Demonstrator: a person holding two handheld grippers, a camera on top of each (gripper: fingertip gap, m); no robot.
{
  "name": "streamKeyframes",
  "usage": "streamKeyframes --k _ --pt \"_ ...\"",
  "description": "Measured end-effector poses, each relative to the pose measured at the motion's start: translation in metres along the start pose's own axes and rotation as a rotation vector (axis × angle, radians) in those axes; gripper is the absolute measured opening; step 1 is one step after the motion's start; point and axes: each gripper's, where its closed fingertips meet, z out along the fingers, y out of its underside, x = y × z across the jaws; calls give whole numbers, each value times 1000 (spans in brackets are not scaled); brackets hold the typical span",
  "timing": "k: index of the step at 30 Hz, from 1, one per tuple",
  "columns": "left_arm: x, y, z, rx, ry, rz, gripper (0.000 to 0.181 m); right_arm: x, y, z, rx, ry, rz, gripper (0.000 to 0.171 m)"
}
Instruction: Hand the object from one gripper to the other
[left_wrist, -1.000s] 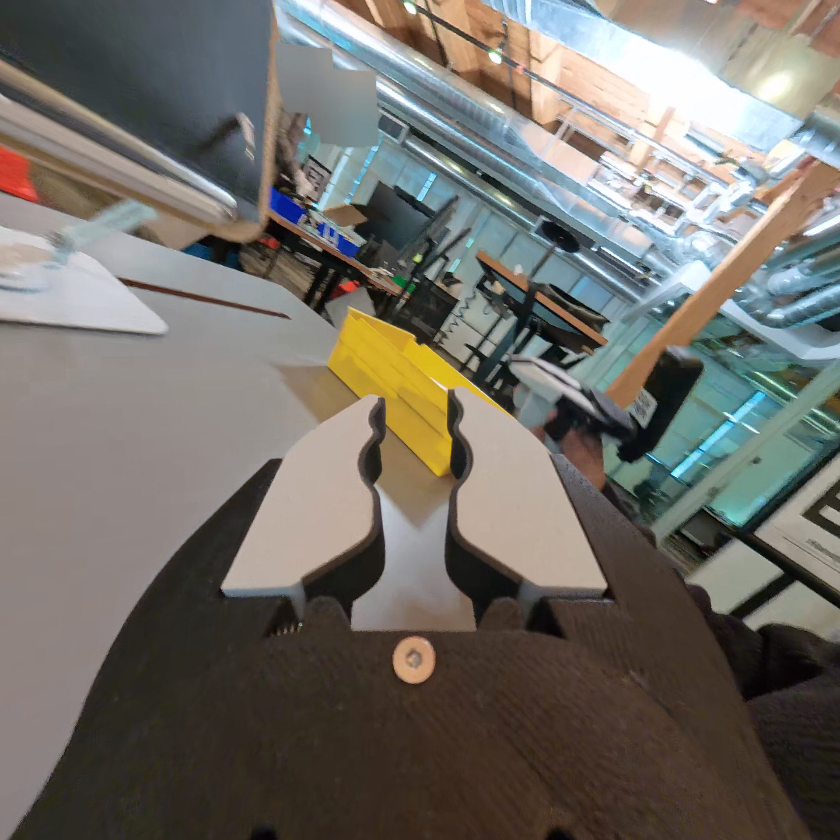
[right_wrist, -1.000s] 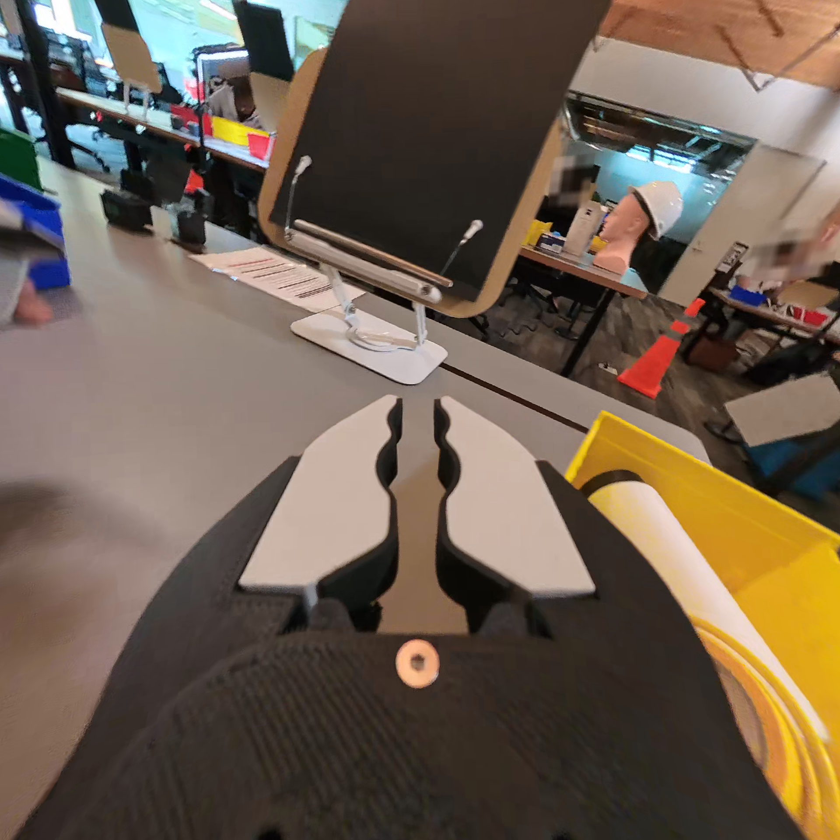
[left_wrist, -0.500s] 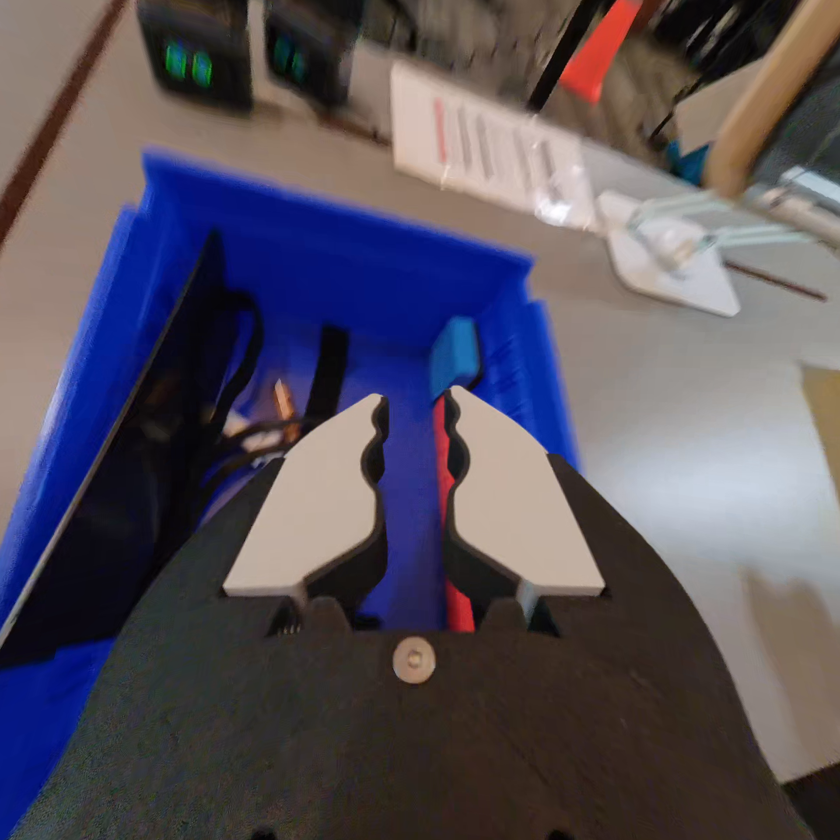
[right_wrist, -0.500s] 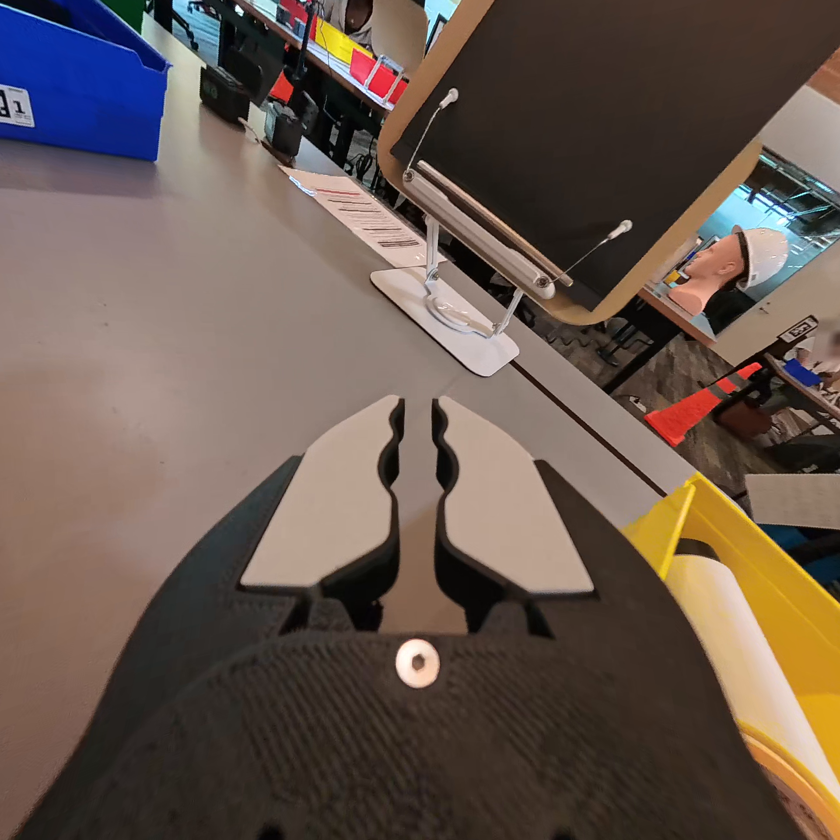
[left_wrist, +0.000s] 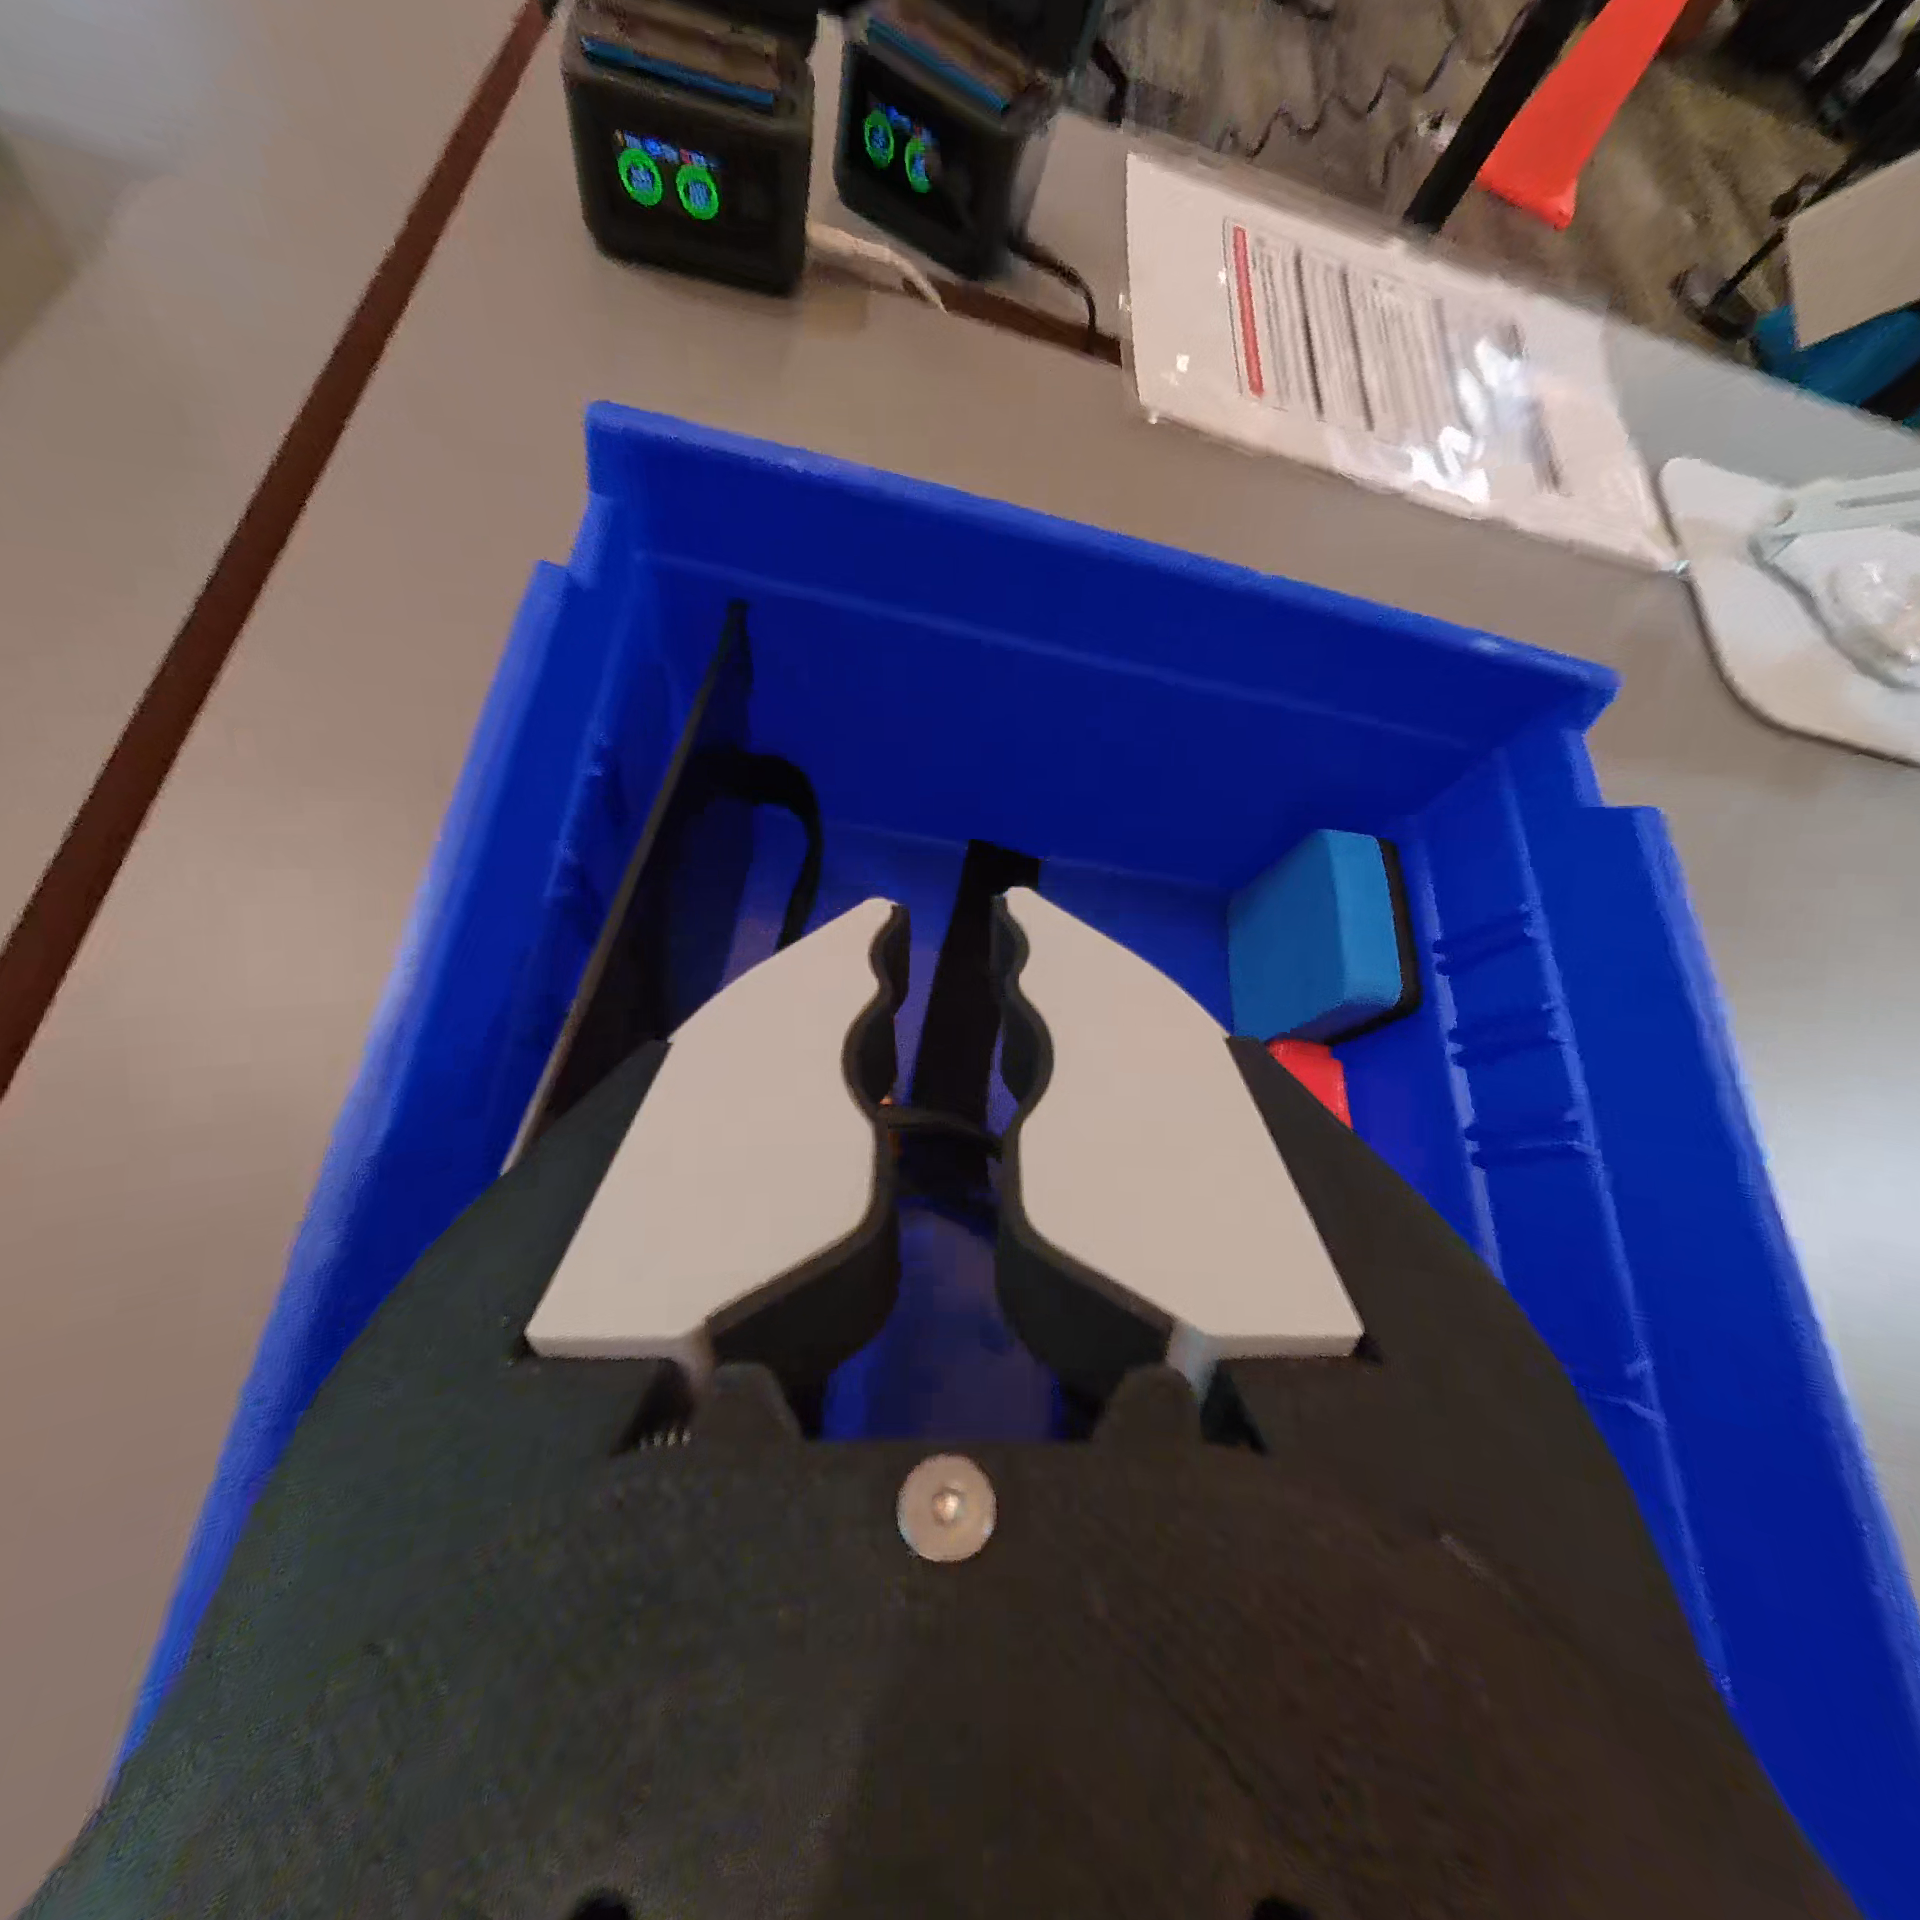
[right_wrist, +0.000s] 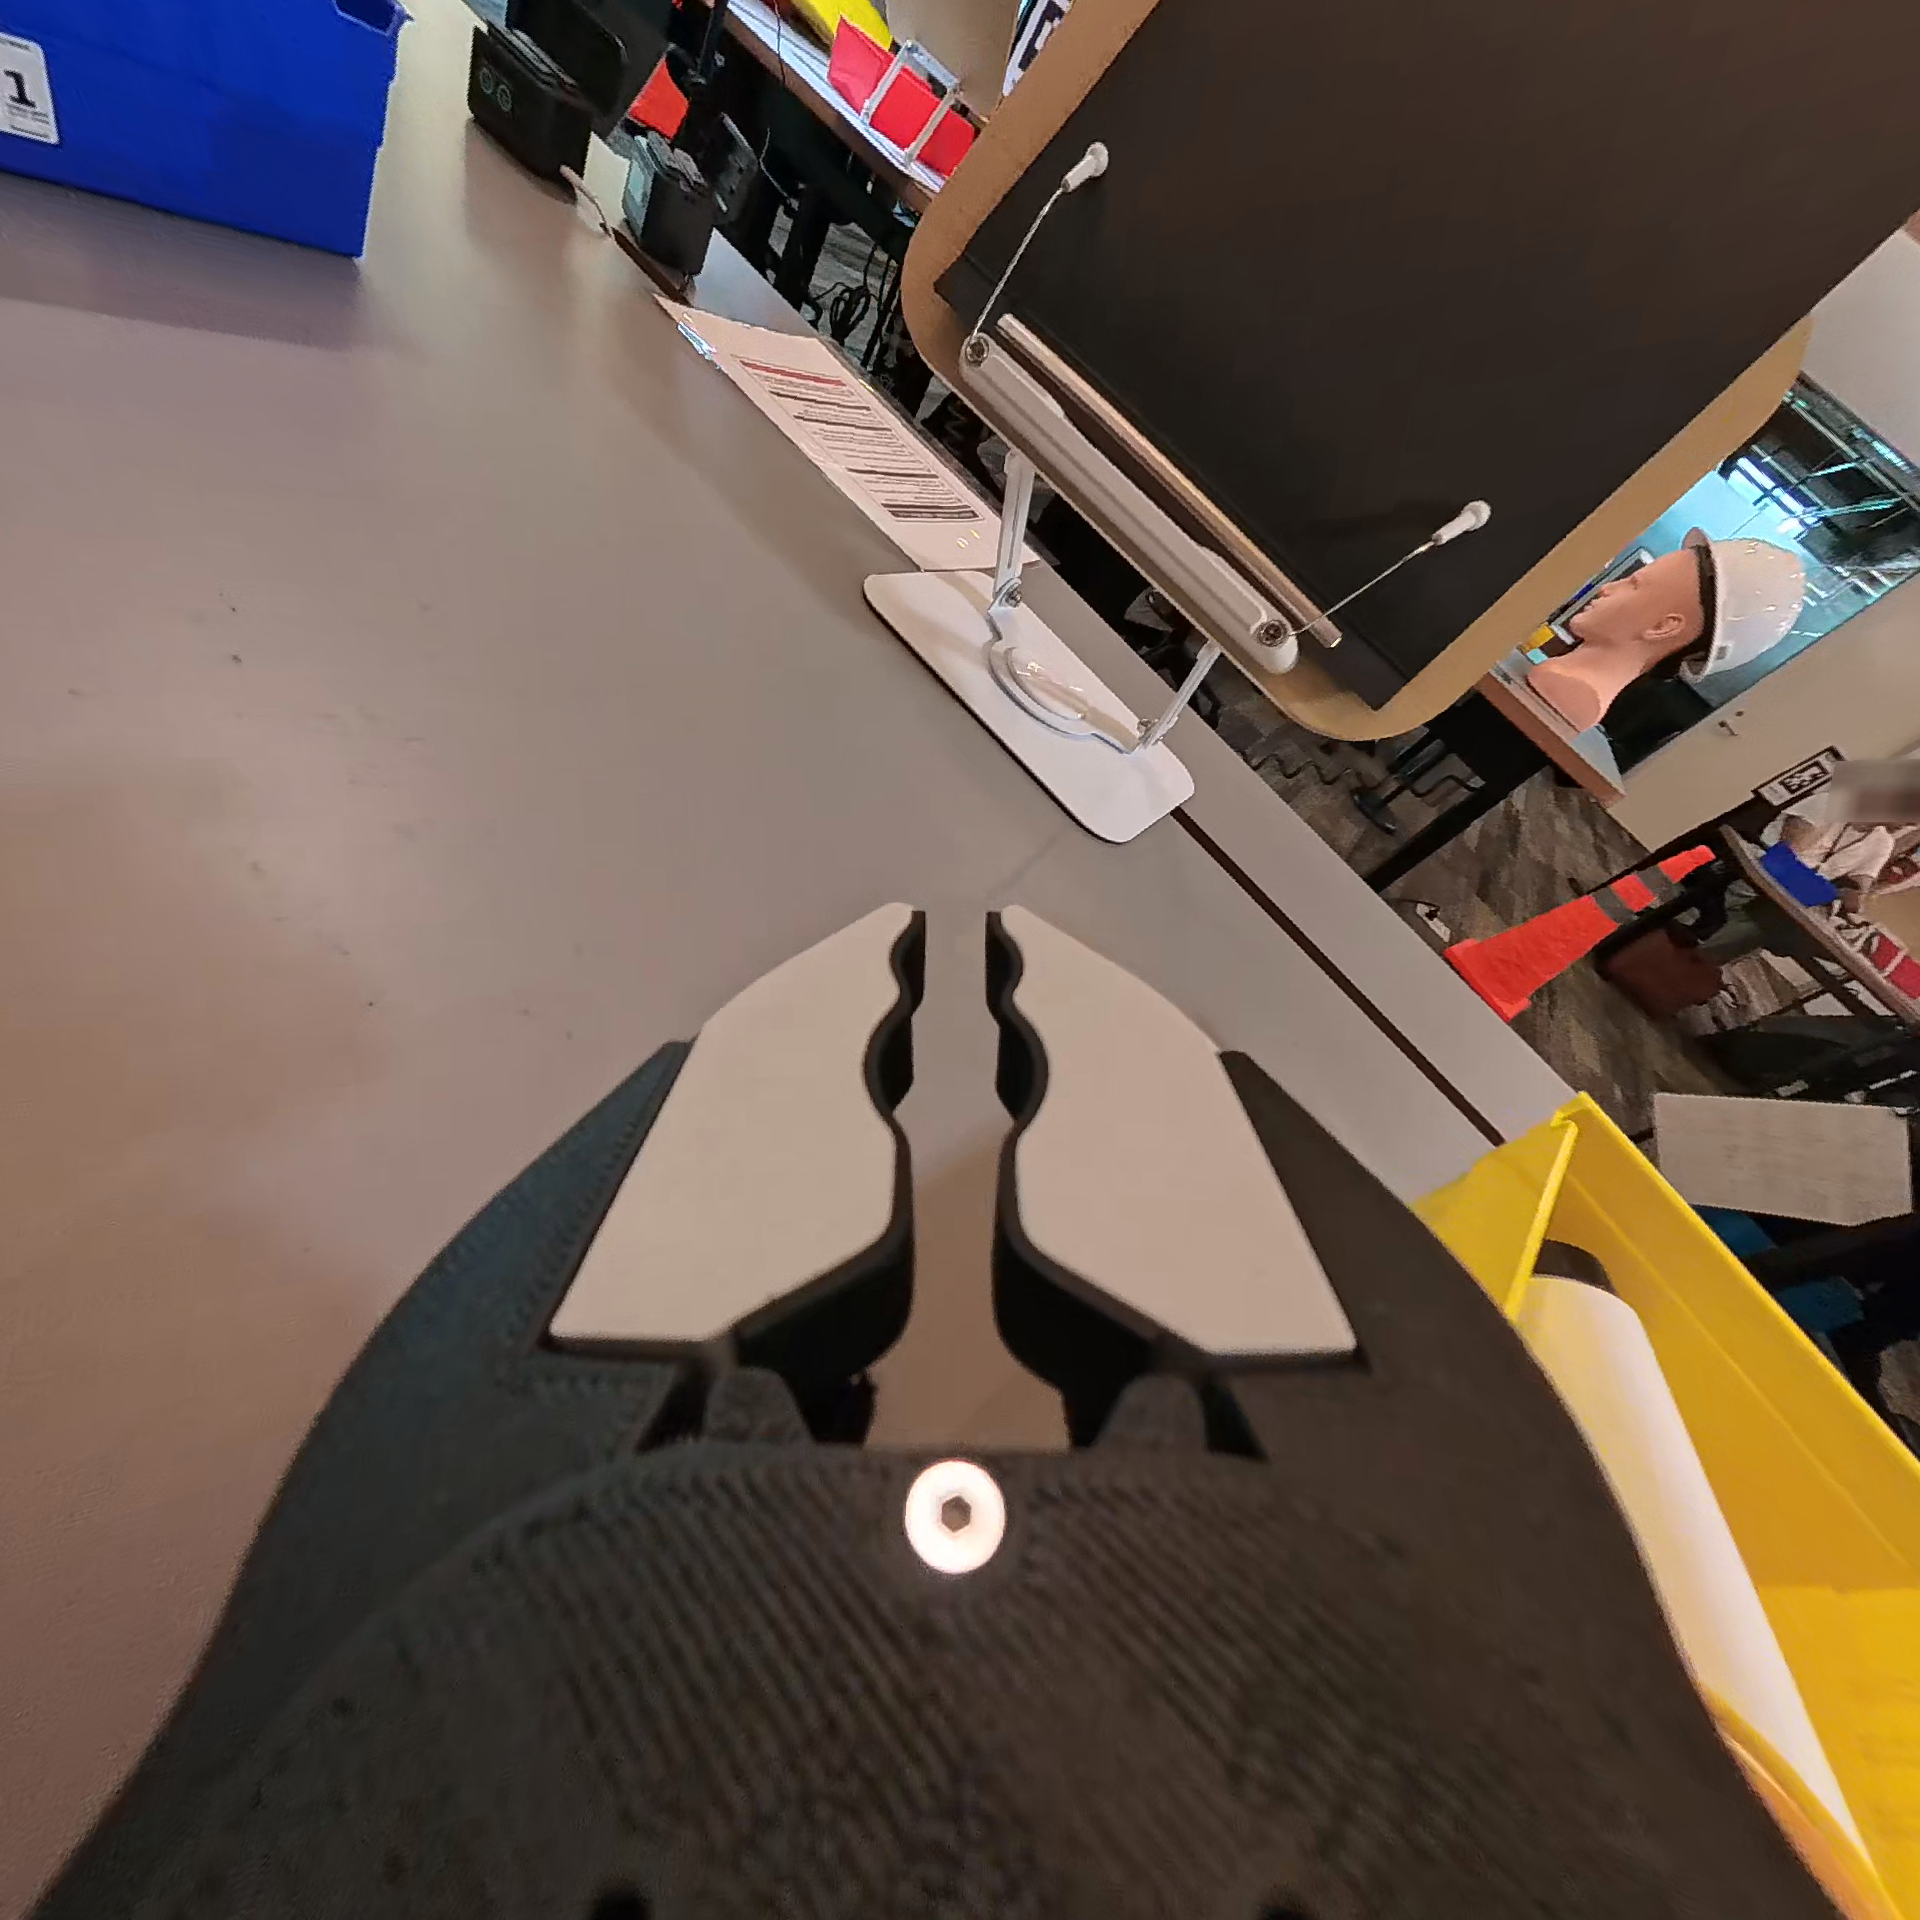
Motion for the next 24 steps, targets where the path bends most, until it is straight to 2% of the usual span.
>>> streamKeyframes --k 5,7,9,12,17,24 --pt "-12 35 29 -174 -122 139 13 -3 1 2 -6 -12 2 11" --pt "-18 35 29 -180 -180 183 3 -3 0 1 -6 -9 -10 11" --pt "-21 40 27 -215 -207 204 8 -4 -1 1 -8 -4 -28 11" --pt "-20 53 26 -285 -178 197 18 -6 -2 1 -12 -1 -55 10" --pt "-20 74 21 -424 -168 226 17 -8 -2 2 -18 5 -86 10" --pt "-23 71 21 -410 -181 263 16 -8 -3 1 -18 9 -97 10"
